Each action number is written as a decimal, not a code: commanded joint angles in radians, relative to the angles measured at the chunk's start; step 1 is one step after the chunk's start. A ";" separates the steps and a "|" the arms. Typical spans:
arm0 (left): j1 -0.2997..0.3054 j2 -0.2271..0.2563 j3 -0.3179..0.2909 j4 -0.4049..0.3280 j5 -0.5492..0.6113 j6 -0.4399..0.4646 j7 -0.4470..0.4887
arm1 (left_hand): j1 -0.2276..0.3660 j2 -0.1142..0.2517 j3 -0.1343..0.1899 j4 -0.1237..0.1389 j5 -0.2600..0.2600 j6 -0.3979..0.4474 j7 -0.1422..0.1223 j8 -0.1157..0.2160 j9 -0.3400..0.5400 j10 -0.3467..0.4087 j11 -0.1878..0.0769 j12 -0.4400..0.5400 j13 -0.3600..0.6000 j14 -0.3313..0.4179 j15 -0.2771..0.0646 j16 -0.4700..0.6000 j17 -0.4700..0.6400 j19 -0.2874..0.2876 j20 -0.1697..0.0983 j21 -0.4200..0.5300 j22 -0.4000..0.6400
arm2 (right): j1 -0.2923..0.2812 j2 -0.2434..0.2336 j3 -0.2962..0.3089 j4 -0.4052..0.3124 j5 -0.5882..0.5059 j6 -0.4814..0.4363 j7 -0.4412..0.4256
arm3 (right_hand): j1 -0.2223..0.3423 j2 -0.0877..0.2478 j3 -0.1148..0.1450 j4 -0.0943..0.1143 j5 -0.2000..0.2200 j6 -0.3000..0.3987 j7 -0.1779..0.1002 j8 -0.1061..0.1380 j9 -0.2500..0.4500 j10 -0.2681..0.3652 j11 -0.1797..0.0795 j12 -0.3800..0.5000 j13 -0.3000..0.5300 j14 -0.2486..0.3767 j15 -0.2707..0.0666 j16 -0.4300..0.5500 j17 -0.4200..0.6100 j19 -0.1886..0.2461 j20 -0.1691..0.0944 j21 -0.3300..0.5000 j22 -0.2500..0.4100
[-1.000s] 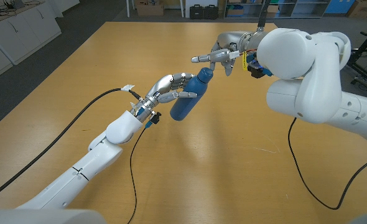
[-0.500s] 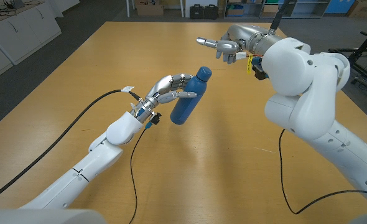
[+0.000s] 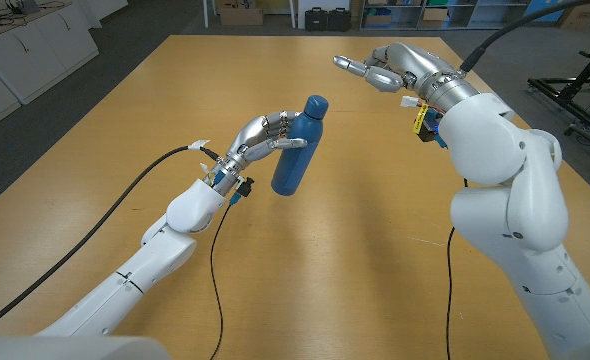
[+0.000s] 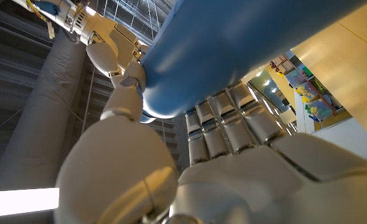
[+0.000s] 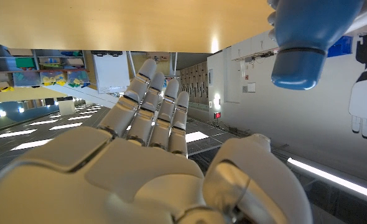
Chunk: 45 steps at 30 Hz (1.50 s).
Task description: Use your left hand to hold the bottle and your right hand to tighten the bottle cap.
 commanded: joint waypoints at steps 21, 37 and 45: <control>-0.006 -0.013 -0.070 0.077 -0.113 -0.030 -0.015 | 0.164 0.198 0.084 0.081 0.004 0.078 -0.073 0.008 0.007 0.034 -0.045 0.002 0.006 -0.005 -0.153 -0.004 0.005 -0.014 -0.101 -0.007 0.002 | -0.075 -0.034 0.024 0.590 1.003 0.817 -0.421 | 0.023 0.018 0.028 -0.010 -0.007 -0.047 0.044 -0.047 -0.002 -0.077 0.030 -0.066 -0.032 -0.106 0.011 -0.044 -0.016 -0.102 -0.002 -0.046 -0.007; -0.010 -0.042 -0.067 0.114 -0.054 -0.031 0.041 | 0.164 0.196 0.082 0.082 0.004 0.079 -0.071 0.009 0.007 0.035 -0.045 0.002 0.007 -0.004 -0.152 -0.004 0.005 -0.015 -0.102 -0.007 0.002 | -0.052 -0.113 -0.048 0.723 1.115 0.889 -0.491 | 0.020 0.021 0.032 -0.009 -0.006 -0.059 0.028 -0.059 -0.003 -0.083 0.034 -0.077 -0.039 -0.106 0.010 -0.043 -0.019 -0.100 -0.002 -0.048 -0.007; -0.011 -0.042 -0.066 0.132 -0.064 -0.046 0.030 | 0.164 0.196 0.082 0.082 0.004 0.080 -0.071 0.009 0.007 0.034 -0.044 0.001 0.008 -0.005 -0.153 -0.004 0.005 -0.017 -0.102 -0.008 0.002 | -0.064 -0.144 -0.072 0.715 1.132 0.874 -0.535 | 0.020 0.026 0.036 -0.009 -0.006 -0.053 0.027 -0.059 -0.003 -0.075 0.032 -0.077 -0.041 -0.097 0.012 -0.038 -0.019 -0.094 -0.002 -0.046 -0.007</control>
